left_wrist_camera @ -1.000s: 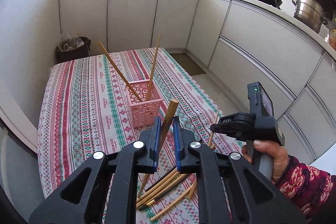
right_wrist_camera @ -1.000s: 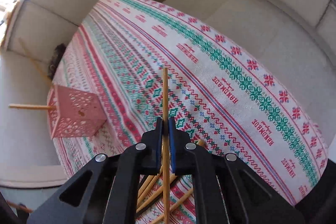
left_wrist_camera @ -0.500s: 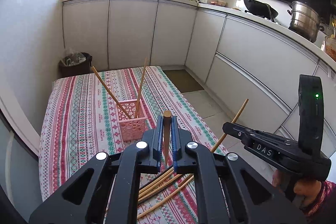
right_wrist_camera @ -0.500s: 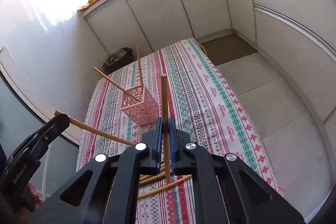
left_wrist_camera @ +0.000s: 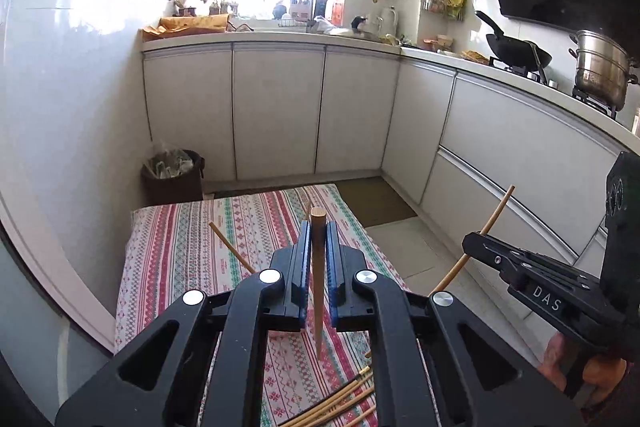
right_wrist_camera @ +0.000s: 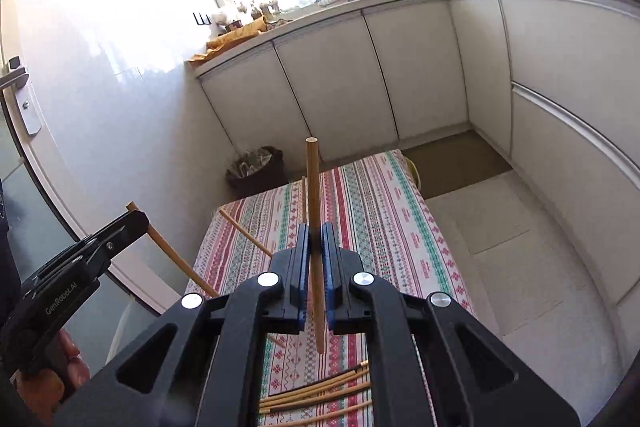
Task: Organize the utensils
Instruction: 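Lift the chopstick with the left gripper and carry it above the pink basket, then open the left gripper to release the chopstick into the basket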
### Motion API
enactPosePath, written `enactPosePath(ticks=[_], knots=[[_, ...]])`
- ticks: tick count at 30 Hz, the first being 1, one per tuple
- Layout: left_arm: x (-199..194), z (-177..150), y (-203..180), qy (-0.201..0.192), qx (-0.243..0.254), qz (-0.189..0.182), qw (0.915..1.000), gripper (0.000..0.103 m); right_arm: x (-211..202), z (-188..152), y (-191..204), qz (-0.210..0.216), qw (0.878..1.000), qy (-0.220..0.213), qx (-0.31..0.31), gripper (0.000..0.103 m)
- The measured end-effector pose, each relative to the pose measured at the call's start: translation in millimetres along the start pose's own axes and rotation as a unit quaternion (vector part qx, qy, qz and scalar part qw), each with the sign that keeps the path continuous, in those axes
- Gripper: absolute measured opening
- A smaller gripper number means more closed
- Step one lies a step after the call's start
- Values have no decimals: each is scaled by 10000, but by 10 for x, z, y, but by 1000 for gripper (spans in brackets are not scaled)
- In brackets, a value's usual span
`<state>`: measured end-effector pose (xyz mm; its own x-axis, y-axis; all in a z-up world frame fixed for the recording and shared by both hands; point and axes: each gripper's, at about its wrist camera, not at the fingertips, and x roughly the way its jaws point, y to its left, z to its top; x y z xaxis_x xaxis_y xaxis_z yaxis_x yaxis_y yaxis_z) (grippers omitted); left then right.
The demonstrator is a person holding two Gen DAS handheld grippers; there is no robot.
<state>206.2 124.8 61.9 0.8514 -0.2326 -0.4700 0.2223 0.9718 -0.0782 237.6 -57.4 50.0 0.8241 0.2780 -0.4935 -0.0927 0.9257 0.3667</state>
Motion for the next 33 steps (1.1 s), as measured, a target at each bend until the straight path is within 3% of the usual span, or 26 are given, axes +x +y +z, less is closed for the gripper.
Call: enactPosePath(ticks=[9,20,25,26,28,33], knots=[[418,280,148,-134,-102,204,9997,6,343,376,139,128,9993,-310,-180,6],[727,237,357,-258,-275,444,9983,6,921,418,263,246,9990,-231,-301,6],[853,201,476,-82,-401,396,9984,8,1096,402,343,276,9987,-195,-378,6],[874,182,491,-19,-454,396,9982,12,1127,390,354,282,9987,-180,-390,6],[845,133,527,-49,-591,476,9971,43,1186,361,383,283,9986,-152,-422,6],[655,95,585,-387,-727,676,9943,49,1324,309,450,274,9985,-32,-475,6]])
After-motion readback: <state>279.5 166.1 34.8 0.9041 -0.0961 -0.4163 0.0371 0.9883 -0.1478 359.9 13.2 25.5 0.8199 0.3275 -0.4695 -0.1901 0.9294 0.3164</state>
